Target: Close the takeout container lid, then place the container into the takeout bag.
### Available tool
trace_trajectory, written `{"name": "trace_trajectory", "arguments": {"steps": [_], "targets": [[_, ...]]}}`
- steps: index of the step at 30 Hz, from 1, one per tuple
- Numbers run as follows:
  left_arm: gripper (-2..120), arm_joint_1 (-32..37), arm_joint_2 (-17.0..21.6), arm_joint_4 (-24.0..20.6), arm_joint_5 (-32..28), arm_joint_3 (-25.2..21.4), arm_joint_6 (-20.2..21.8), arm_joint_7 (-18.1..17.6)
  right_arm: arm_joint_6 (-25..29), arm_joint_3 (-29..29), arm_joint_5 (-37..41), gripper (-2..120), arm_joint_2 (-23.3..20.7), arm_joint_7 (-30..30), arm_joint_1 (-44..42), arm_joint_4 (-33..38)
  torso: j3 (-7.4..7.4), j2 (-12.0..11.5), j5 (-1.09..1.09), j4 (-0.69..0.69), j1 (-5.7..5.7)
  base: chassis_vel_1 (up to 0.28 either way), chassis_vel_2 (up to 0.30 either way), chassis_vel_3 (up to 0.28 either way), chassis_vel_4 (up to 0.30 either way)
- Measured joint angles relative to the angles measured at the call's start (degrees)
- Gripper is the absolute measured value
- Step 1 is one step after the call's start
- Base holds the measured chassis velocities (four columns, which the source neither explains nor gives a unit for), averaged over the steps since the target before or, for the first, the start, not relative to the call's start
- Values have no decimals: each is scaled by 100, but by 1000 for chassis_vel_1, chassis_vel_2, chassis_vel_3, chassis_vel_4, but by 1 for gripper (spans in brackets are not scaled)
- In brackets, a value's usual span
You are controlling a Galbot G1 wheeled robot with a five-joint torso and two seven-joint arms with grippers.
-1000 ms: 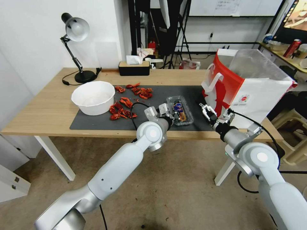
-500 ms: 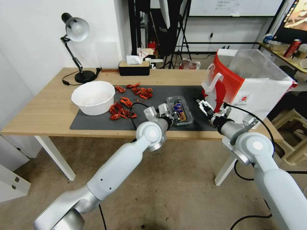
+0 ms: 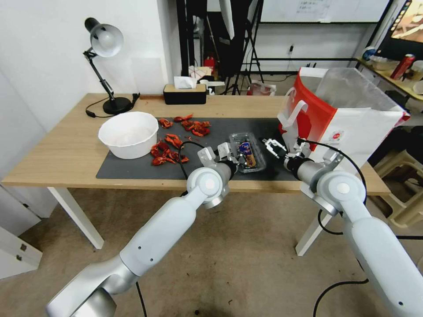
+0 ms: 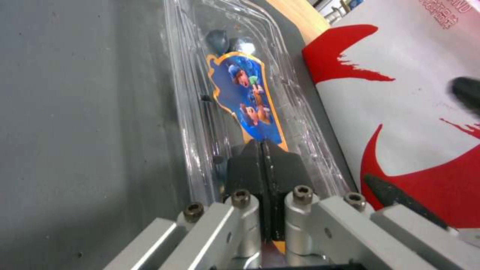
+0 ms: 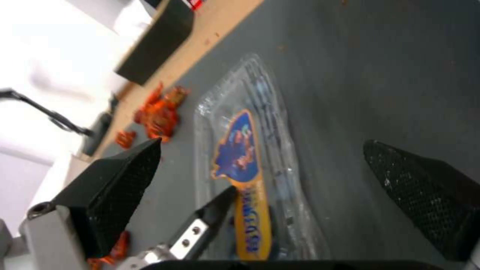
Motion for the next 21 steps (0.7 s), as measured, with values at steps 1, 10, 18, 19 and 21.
{"name": "trace_trajectory", "arguments": {"steps": [1,10,18,19,21], "targets": [[0,0,0,-9,-10,0,0,-13,-108,-35,20,100,-14,69,78,-44,0,0,0,0,0,0,0,0,0],[0,-3,41,-59,-34,-13,-3,-58,-517,-226,183,100,-22,236,374,-287,0,0,0,0,0,0,0,0,0],[0,53,73,-125,-40,-59,-6,-73,-775,-275,362,100,-6,282,538,-424,0,0,0,0,0,0,0,0,0],[0,53,73,-125,-40,-59,-6,-73,-775,-275,362,100,-6,282,538,-424,0,0,0,0,0,0,0,0,0],[0,70,83,-148,-42,-74,-6,-77,-814,-296,366,100,-3,271,575,-457,0,0,0,0,0,0,0,0,0]]}}
